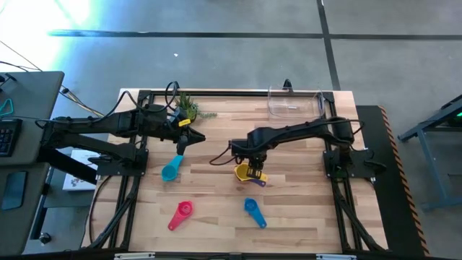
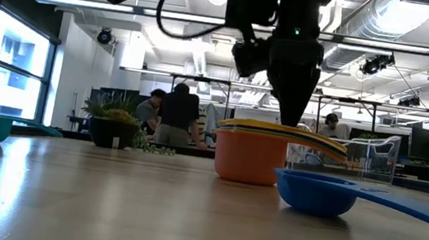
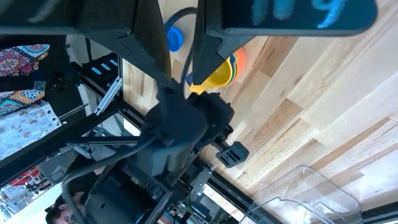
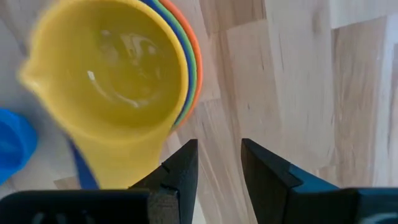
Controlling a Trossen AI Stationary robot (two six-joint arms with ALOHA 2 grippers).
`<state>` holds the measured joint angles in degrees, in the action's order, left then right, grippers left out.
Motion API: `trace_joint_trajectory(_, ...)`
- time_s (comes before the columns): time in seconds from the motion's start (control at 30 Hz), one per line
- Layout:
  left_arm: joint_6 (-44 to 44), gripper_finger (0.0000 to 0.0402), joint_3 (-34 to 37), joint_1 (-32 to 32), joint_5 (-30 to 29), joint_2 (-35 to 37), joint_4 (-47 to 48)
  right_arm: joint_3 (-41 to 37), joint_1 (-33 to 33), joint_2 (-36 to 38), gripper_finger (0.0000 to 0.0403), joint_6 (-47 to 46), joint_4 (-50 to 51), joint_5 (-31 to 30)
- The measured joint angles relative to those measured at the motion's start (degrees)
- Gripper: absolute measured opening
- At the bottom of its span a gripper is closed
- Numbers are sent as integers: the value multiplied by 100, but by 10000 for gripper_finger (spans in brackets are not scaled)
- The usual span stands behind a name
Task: Nest measuring cups in basket
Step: Stack the yellow measuring cup on top of the dark blue measuring cup
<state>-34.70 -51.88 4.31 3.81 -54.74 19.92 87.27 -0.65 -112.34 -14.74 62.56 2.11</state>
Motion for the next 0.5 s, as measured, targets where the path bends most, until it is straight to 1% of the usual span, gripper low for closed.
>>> trace_joint_trajectory(0.13,-2,58,0,-2,0,-1,2,-5,21,-175,114,23,79,-33)
trace_joint_trajectory(0.4,0,58,0,-2,0,0,7,-5,-10,-176,114,-86,253,55)
trace_joint_trajectory(0.5,76,58,0,0,2,0,7,-5,-65,-176,114,-29,252,303)
